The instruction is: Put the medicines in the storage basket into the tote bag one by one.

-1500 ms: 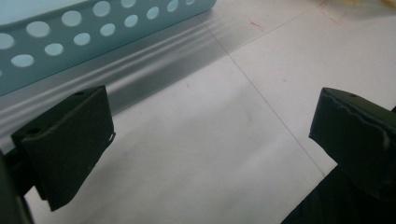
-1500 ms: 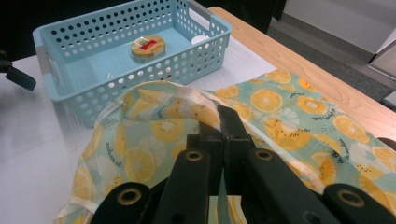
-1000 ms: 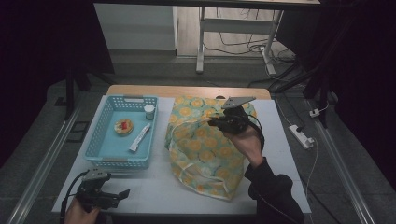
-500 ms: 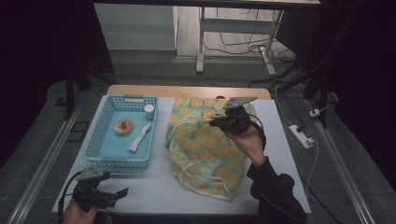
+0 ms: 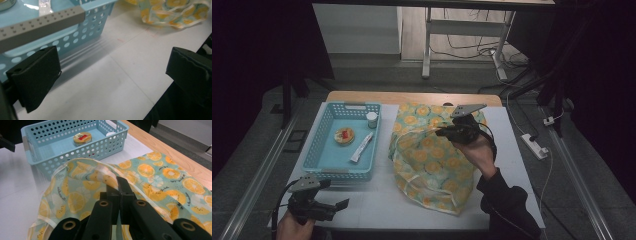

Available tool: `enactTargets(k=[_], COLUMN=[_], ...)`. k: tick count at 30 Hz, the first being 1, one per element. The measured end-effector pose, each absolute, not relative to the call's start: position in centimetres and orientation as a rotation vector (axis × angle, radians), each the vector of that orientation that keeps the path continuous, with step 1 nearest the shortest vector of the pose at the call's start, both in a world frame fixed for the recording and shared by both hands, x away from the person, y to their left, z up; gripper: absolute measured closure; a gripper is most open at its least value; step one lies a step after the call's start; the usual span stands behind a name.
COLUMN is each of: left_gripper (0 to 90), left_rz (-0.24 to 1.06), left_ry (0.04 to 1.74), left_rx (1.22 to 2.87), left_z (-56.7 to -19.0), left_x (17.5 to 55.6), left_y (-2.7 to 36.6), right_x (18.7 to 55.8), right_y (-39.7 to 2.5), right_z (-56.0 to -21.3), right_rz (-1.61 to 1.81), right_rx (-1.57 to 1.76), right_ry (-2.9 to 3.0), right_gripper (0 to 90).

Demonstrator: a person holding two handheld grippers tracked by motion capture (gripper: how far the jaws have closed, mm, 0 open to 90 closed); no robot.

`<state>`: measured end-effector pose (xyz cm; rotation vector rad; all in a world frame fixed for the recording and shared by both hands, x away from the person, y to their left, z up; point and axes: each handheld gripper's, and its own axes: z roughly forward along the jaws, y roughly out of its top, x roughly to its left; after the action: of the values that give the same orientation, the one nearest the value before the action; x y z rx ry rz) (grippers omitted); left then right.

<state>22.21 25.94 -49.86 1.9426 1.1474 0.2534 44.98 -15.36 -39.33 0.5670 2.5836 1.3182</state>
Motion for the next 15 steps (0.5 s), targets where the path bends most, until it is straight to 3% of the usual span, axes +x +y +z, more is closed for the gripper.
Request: enactTargets(k=[15], left_gripper=[0.3], left_rz=[0.340], left_ry=[1.155], left_rx=[1.944], left_z=[-48.2], left_x=[23.0], left_y=[25.4], right_x=[45.1], right_y=[-15.6], right_z=[-39.2], right_rz=[1.324], right_rx=[0.575], right_ry=[2.584], right_gripper=[89.6])
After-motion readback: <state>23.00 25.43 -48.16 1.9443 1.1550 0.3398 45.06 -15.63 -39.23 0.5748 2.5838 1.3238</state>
